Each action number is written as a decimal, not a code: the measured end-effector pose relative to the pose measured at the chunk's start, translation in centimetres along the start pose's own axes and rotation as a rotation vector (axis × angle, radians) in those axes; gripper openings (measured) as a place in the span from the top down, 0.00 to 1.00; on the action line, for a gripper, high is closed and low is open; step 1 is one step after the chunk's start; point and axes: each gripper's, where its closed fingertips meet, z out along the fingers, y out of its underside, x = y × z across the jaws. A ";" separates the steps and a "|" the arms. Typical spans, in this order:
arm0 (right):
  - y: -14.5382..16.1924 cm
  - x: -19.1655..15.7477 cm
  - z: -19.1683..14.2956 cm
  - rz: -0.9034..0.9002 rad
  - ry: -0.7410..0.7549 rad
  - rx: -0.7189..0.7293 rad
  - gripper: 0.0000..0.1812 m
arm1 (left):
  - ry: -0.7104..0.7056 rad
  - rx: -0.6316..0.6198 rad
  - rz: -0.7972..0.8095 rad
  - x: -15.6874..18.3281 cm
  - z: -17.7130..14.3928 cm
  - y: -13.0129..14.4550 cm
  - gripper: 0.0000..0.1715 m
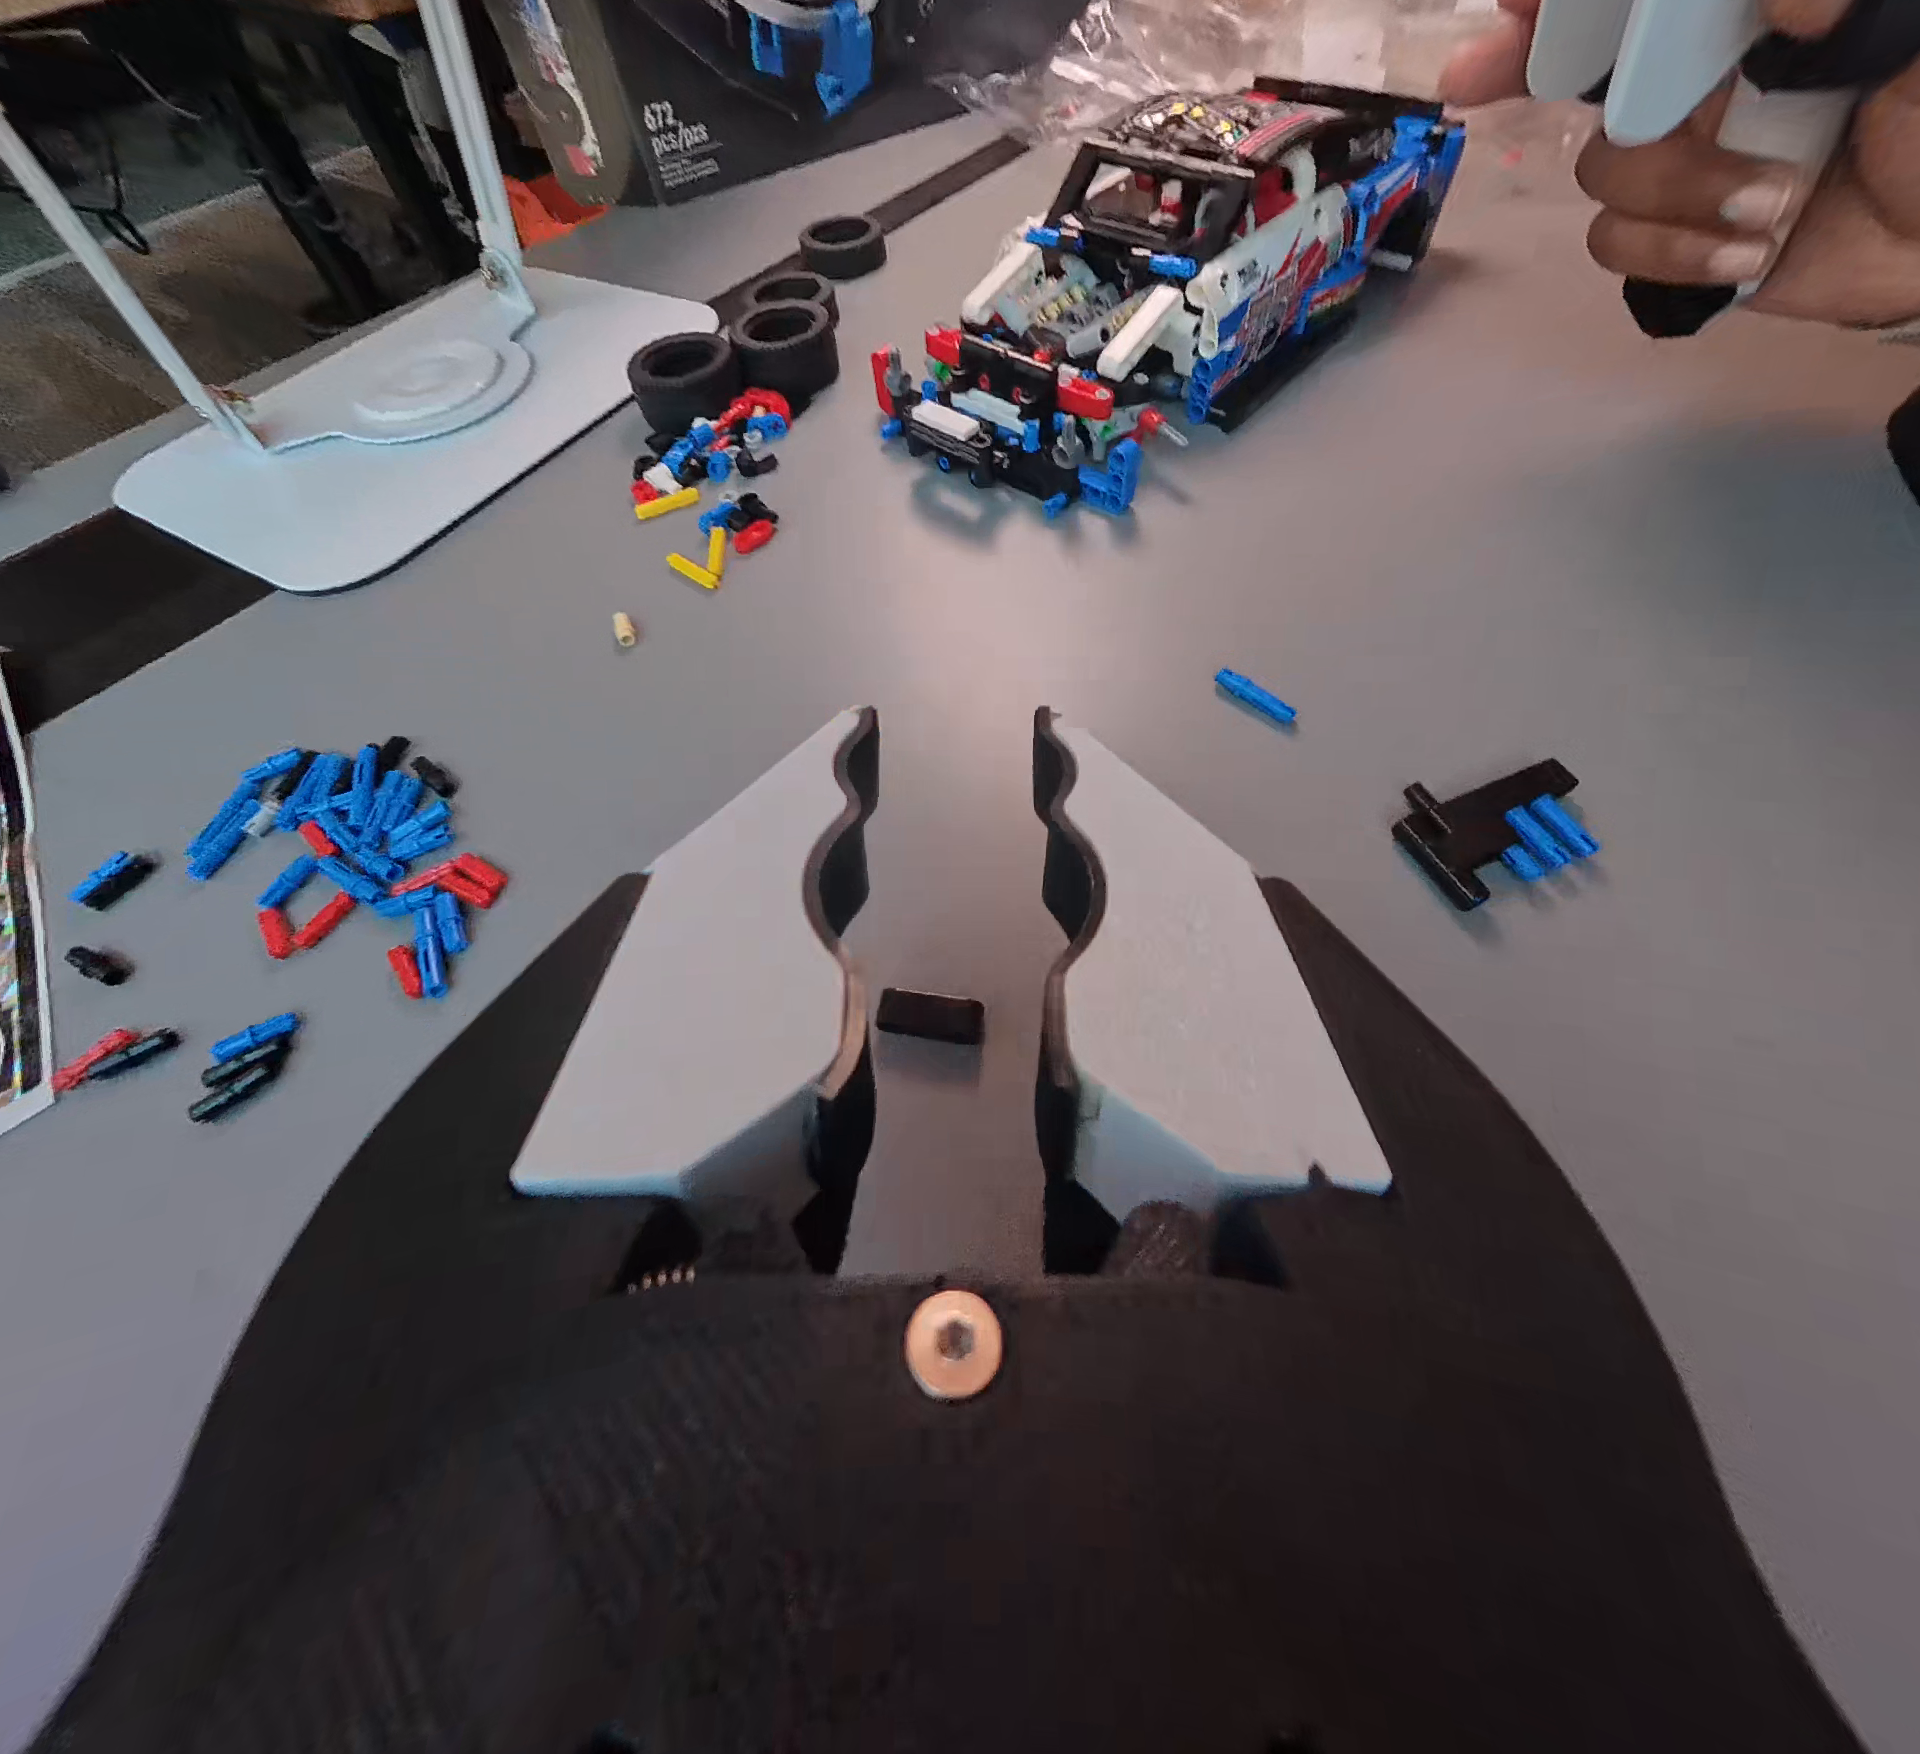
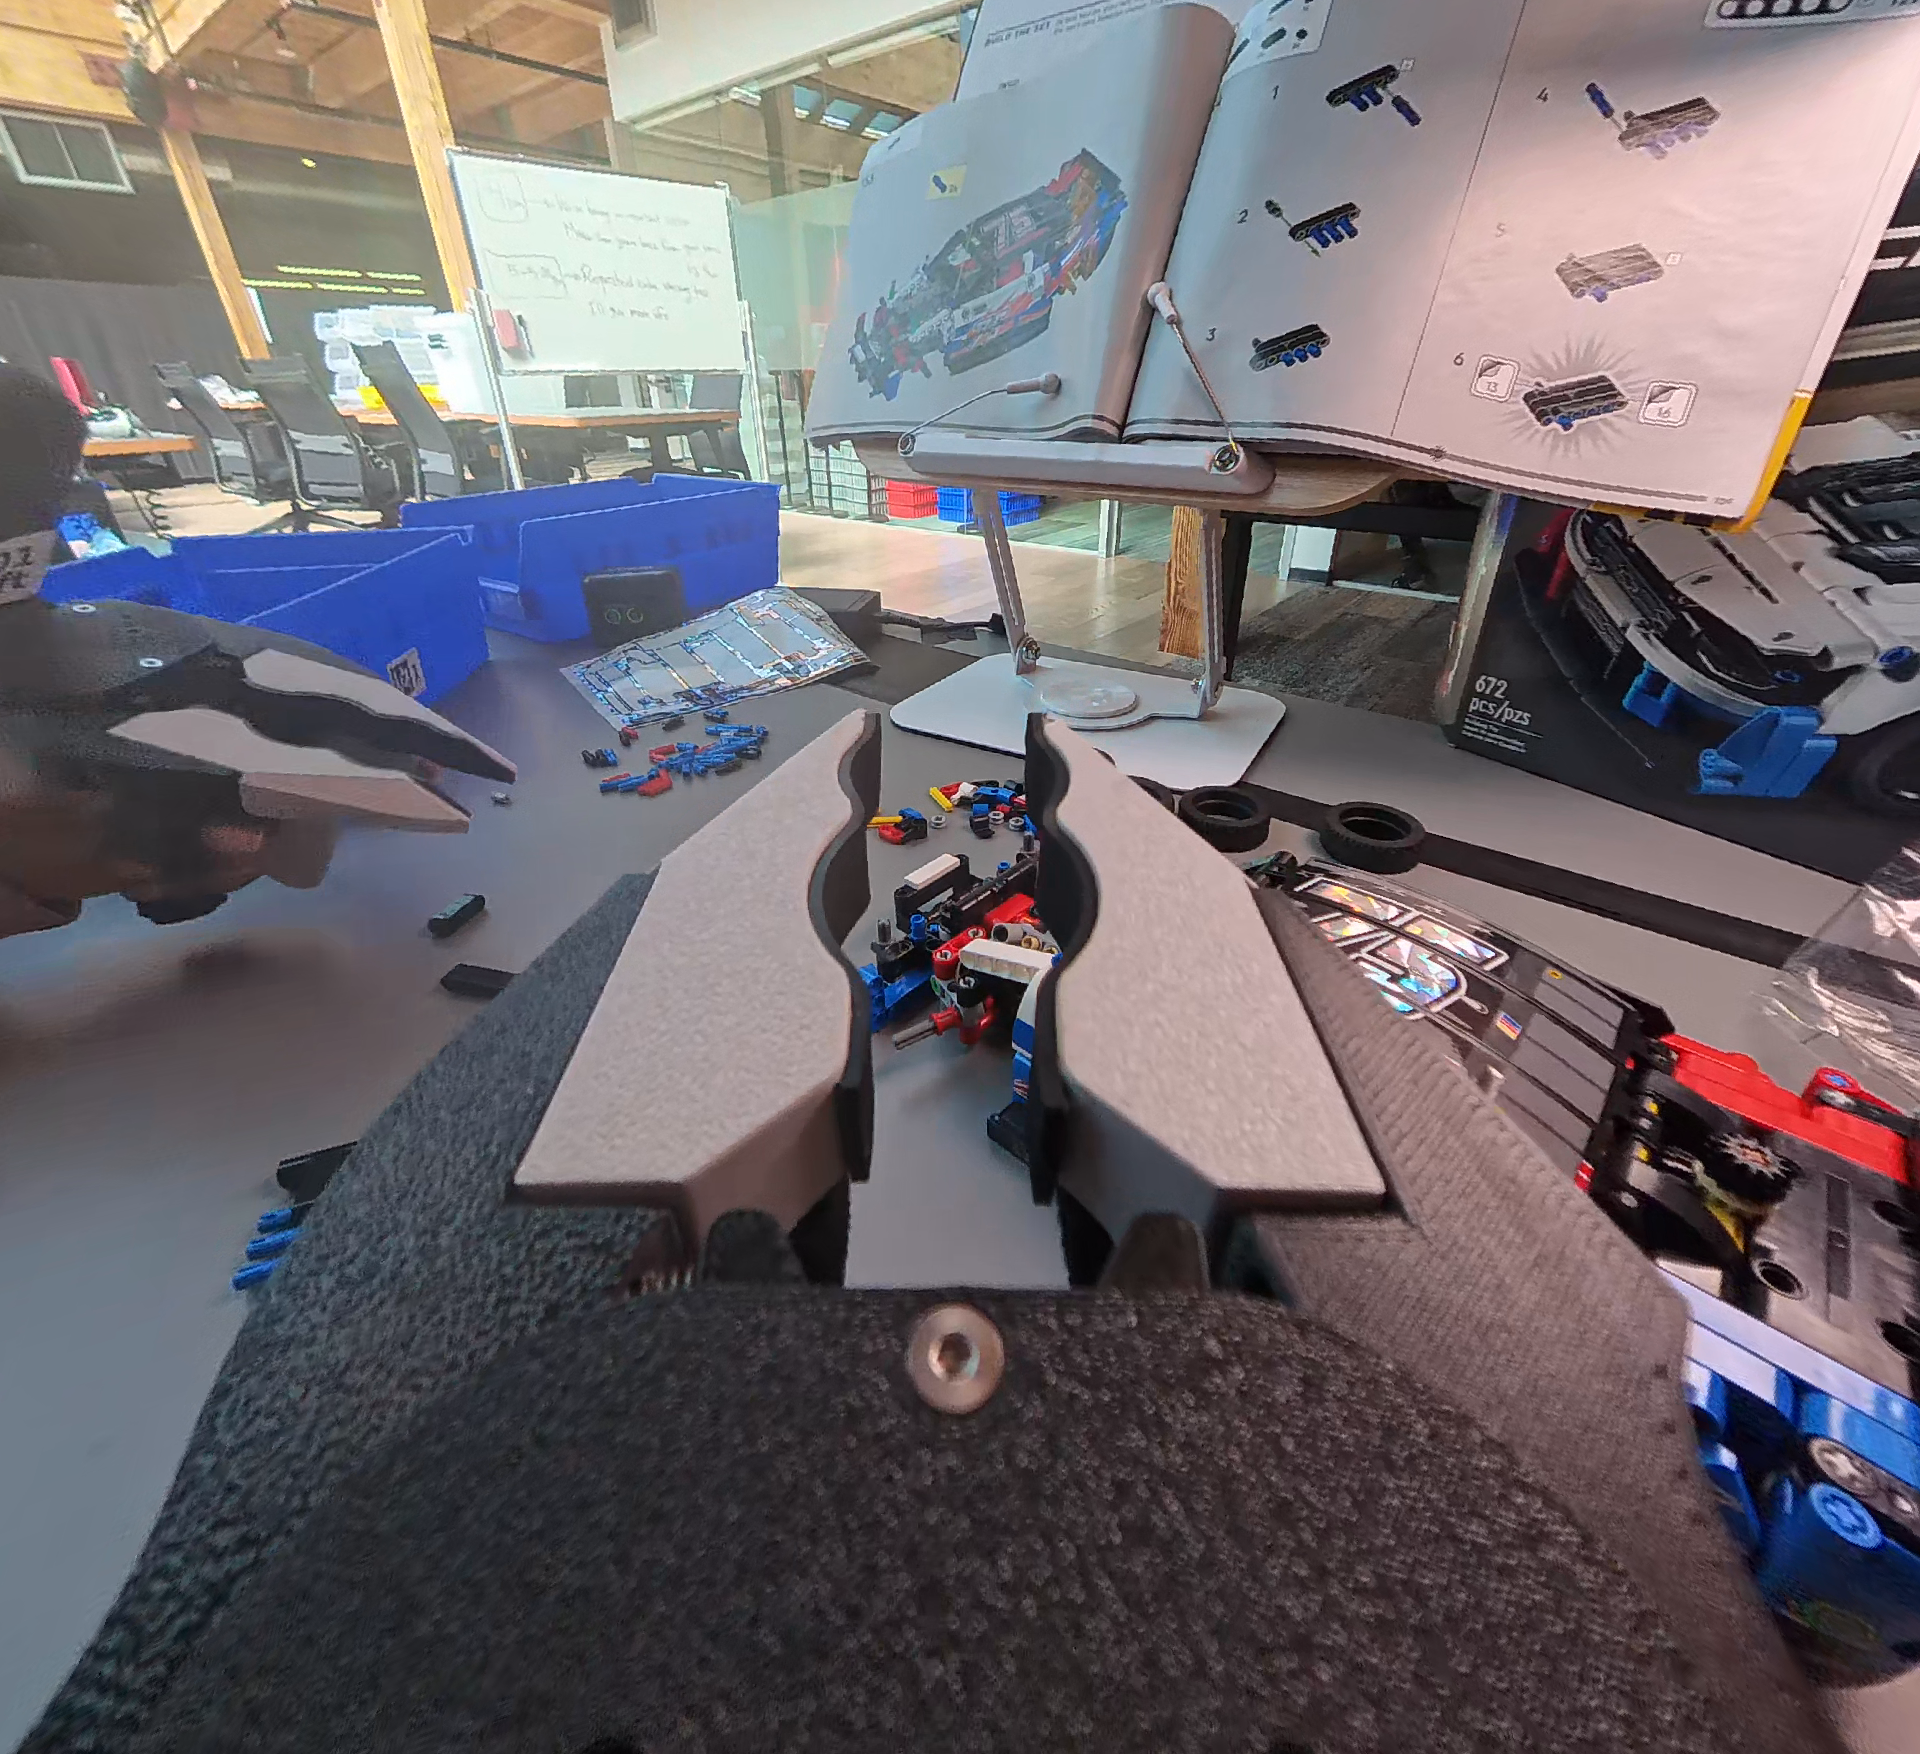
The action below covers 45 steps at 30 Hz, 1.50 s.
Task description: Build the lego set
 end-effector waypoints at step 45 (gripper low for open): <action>1.3 -1.1 0.5 0.000 -0.058 -0.069 0.90 | 0.146 -0.327 0.137 4.0 1.1 5.4 0.86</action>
